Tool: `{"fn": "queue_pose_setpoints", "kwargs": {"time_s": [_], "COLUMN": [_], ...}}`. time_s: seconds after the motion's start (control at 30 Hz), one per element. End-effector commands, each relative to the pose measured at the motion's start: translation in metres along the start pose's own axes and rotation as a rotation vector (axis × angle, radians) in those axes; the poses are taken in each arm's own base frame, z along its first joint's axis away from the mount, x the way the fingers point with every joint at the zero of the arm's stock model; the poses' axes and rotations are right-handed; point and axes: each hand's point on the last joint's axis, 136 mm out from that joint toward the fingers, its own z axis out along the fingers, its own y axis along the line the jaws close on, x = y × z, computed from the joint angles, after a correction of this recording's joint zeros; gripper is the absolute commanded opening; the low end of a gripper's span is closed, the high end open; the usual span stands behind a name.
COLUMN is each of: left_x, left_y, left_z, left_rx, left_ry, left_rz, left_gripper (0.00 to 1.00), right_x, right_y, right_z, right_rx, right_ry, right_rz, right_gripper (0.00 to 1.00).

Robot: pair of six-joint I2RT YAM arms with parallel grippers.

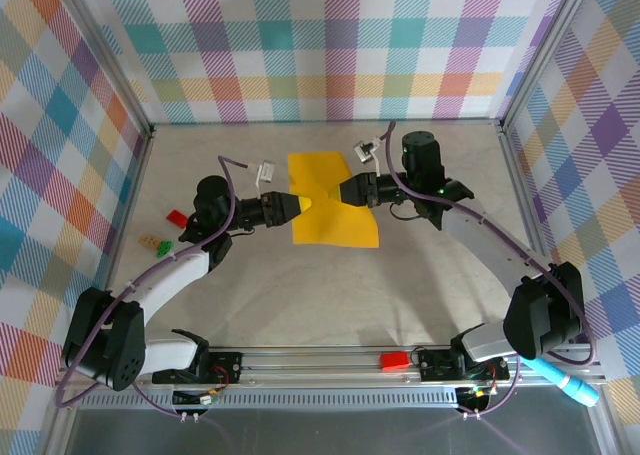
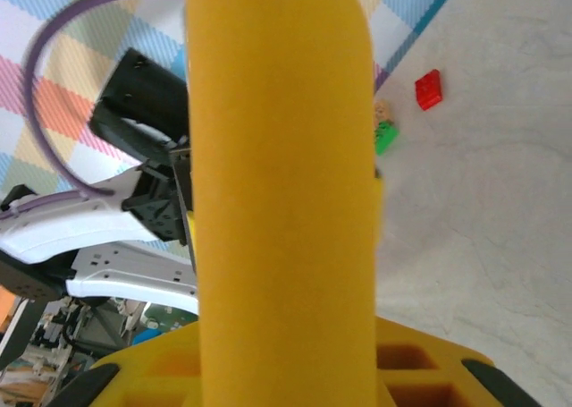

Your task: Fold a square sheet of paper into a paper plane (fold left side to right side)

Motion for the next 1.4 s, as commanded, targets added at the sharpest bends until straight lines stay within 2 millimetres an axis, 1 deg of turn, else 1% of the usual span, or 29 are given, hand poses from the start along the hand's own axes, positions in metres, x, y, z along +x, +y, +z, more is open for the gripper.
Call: {"fn": "queue_pose_setpoints", "kwargs": {"time_s": [0.0, 0.17, 0.27, 0.33, 0.4, 0.57, 0.63, 0.7, 0.77, 0.83, 0.9, 0.97, 1.07, 1.13, 1.27, 1.37], "left_x": [-0.005, -0.001, 0.004, 0.010, 0.016, 0.039, 0.057, 0.078, 0.094, 0.107, 0.117, 0.124, 0.127, 0.127, 0.127, 0.126], "left_y": [-0.006, 0.009, 0.027, 0.042, 0.058, 0.104, 0.127, 0.146, 0.165, 0.183, 0.194, 0.201, 0.203, 0.203, 0.201, 0.199], "left_z": [0.001, 0.001, 0.004, 0.006, 0.008, 0.013, 0.014, 0.014, 0.012, 0.007, 0.003, -0.001, -0.001, -0.001, -0.001, -0.001], "left_rx": [-0.016, -0.085, -0.140, -0.184, -0.221, -0.333, -0.407, -0.479, -0.556, -0.627, -0.676, -0.711, -0.721, -0.721, -0.726, -0.720], "left_ry": [0.004, 0.013, 0.036, 0.057, 0.071, 0.130, 0.180, 0.245, 0.288, 0.300, 0.314, 0.323, 0.337, 0.339, 0.343, 0.343], "left_rz": [0.047, 0.018, -0.043, -0.093, -0.138, -0.258, -0.317, -0.365, -0.396, -0.428, -0.450, -0.458, -0.454, -0.451, -0.447, -0.442], "left_gripper": [0.33, 0.17, 0.09, 0.01, 0.00, 0.00, 0.00, 0.00, 0.00, 0.00, 0.00, 0.00, 0.00, 0.00, 0.00, 0.02], "right_x": [0.001, 0.005, 0.009, 0.013, 0.017, 0.037, 0.048, 0.058, 0.069, 0.079, 0.088, 0.094, 0.107, 0.117, 0.130, 0.139], "right_y": [-0.012, -0.028, -0.046, -0.064, -0.081, -0.125, -0.145, -0.161, -0.174, -0.186, -0.196, -0.201, -0.211, -0.217, -0.223, -0.226], "right_z": [-0.002, -0.004, -0.008, -0.014, -0.020, -0.033, -0.037, -0.039, -0.039, -0.038, -0.036, -0.032, -0.027, -0.023, -0.015, -0.012], "right_rx": [0.043, 0.092, 0.155, 0.211, 0.261, 0.411, 0.475, 0.515, 0.547, 0.568, 0.580, 0.564, 0.547, 0.538, 0.507, 0.500], "right_ry": [-0.004, -0.009, -0.010, -0.014, -0.022, -0.026, -0.024, -0.018, -0.007, 0.005, 0.013, 0.017, 0.040, 0.056, 0.082, 0.095], "right_rz": [-0.017, 0.010, 0.052, 0.103, 0.151, 0.261, 0.314, 0.355, 0.388, 0.419, 0.453, 0.480, 0.528, 0.560, 0.607, 0.627], "right_gripper": [0.29, 0.31, 0.36, 0.41, 0.44, 0.59, 0.63, 0.67, 0.68, 0.69, 0.69, 0.68, 0.65, 0.61, 0.52, 0.42]}}
